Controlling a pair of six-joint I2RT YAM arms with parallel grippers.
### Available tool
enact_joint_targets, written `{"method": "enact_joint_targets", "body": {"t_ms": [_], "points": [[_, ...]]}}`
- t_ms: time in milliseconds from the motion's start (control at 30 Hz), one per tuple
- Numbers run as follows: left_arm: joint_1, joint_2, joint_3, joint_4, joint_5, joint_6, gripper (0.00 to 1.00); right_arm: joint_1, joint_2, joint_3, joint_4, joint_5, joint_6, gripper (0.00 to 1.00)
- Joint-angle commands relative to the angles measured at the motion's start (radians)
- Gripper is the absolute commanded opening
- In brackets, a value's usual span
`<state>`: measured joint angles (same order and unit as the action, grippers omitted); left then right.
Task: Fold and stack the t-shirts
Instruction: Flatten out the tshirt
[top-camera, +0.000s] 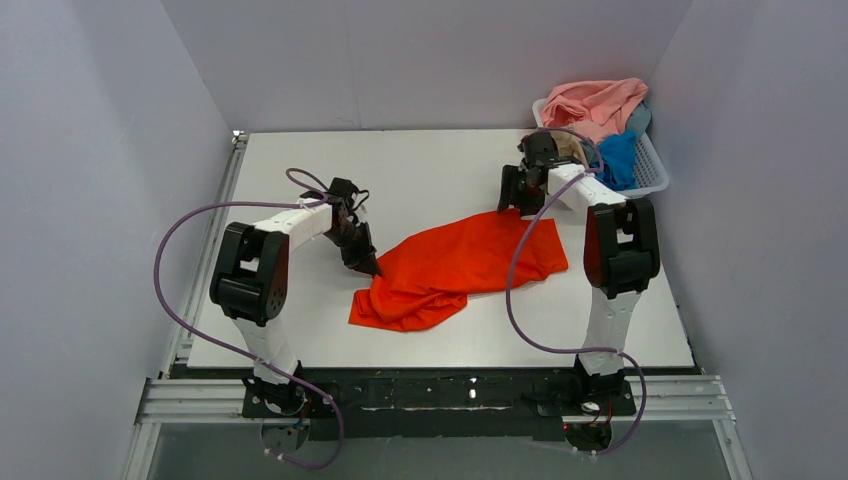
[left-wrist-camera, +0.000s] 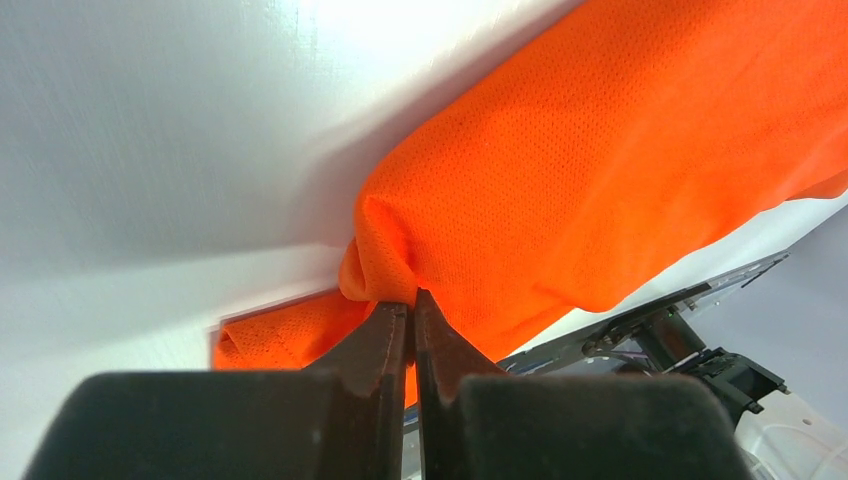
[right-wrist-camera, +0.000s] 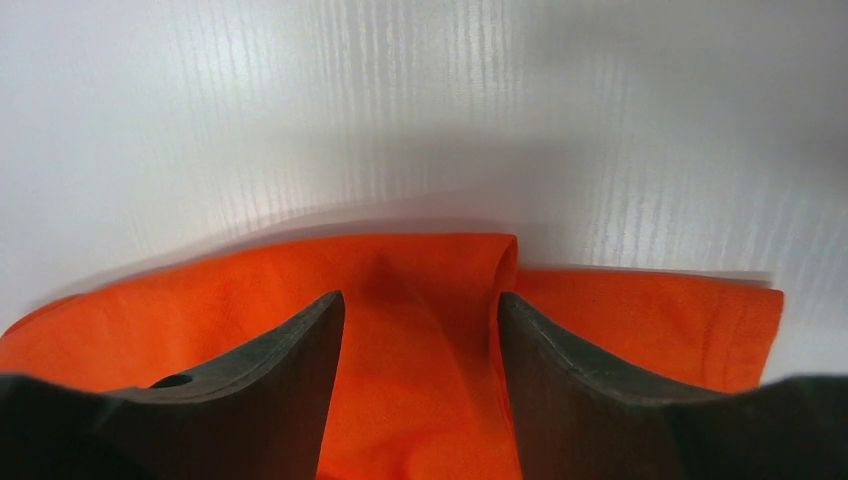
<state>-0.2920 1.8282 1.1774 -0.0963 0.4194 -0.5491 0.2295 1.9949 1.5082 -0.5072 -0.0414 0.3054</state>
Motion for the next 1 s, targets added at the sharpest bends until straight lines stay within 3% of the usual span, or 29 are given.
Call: {"method": "enact_joint_targets", "body": {"t_ms": [0,67,167,200,400,667,867,967], "points": [[-0.007,-0.043,0.015,-0.111,-0.001,0.011,0.00,-0.001,0.012,-0.016,0.018,-0.085,-0.014,0.60],[-0.009,-0.050,0.016,-0.107,-0.005,0.007,0.00,0.001,-0.002,-0.031,0.029,-0.120,-0.006,0.45],[-0.011,-0.094,0.010,-0.102,-0.032,-0.006,0.00,0.008,-0.048,-0.044,0.036,-0.099,-0.009,0.08],[-0.011,-0.122,0.005,-0.095,-0.045,-0.008,0.00,0.009,-0.060,-0.037,0.023,-0.089,-0.010,0.01],[-0.015,-0.357,-0.042,-0.087,-0.129,-0.007,0.00,0.015,-0.281,-0.096,0.013,-0.089,-0.002,0.01],[-0.041,-0.789,-0.043,-0.148,-0.237,0.001,0.00,0.048,-0.772,-0.201,0.031,-0.180,0.014,0.01],[-0.049,-1.056,0.092,-0.166,-0.210,0.029,0.00,0.084,-1.040,-0.087,-0.024,-0.318,0.027,0.01],[-0.050,-1.107,0.211,-0.168,-0.141,0.033,0.00,0.090,-1.114,0.009,-0.053,-0.411,0.046,0.01]]}}
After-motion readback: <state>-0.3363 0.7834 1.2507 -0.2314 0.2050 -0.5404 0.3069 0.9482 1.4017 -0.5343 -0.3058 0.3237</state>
